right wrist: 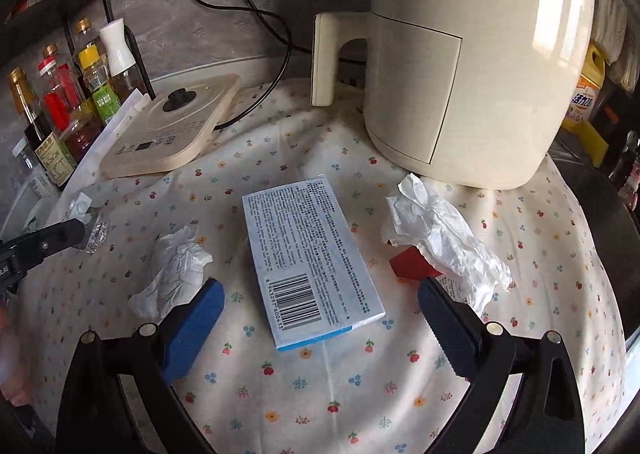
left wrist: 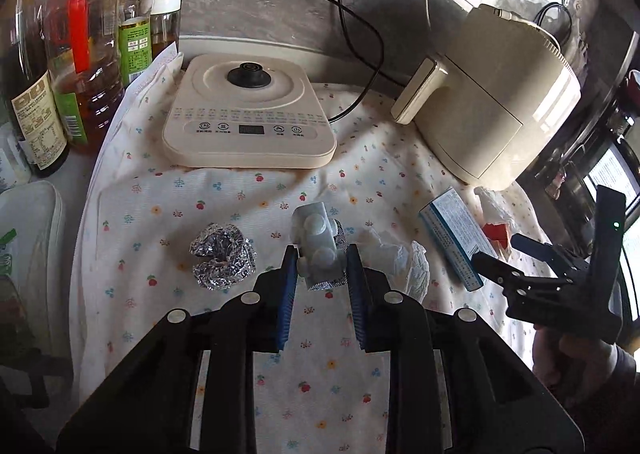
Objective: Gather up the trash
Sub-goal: 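Grasp the small white plastic piece with the left gripper while the right grasps the blue-white box, then carry the white plastic piece and the medicine box down to the white bin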
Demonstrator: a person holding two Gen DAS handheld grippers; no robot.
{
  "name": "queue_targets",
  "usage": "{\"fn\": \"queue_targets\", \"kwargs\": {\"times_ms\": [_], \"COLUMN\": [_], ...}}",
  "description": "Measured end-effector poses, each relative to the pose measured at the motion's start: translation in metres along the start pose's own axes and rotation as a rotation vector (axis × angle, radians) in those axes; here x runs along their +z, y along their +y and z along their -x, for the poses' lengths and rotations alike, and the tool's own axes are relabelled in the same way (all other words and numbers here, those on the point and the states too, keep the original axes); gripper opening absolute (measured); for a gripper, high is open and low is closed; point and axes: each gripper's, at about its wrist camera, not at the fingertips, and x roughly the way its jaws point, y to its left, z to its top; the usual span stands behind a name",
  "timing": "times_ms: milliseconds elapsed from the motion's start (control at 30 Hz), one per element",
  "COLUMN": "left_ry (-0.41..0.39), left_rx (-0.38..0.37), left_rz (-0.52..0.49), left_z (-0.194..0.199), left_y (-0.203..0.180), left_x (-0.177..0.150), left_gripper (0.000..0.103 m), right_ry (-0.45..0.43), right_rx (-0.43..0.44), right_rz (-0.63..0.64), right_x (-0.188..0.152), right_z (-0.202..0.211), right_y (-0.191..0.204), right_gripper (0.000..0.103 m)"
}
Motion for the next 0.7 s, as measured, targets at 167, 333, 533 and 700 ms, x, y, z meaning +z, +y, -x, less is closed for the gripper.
{"fn": "queue_targets", "kwargs": {"times_ms": [167,333,533,700], "left_ry": [-0.014,-0.045,-0.075,-0.087], "left_rx": [0.011,0.039,0.047,0.041], "left_rz": [0.014,0.044,0.065,0.071], "left_z": [0.011,0.028,0.050,0.067], "left_y": [0.003,0.008,0.005,-0.007], "left_x": [-0.005,-0.013,-0.032,-0.051], "left_gripper": [0.025,0.025,0.025,0.025], "right_ry": [0.052,0.065,0.017,-0.013], "right_rx": [0.024,0.061,0.078,0.098], "right_rz": [0.031,0.031,0.033,0.011], "right_x": [0.000,-0.006,-0.018,-0.039], "right_z": [-0.015,-0.009,0.025,0.059], "right_y": [0.003,0.008,0.015,0.009], "right_gripper": [0.076,0.066,0.065,0.065]}}
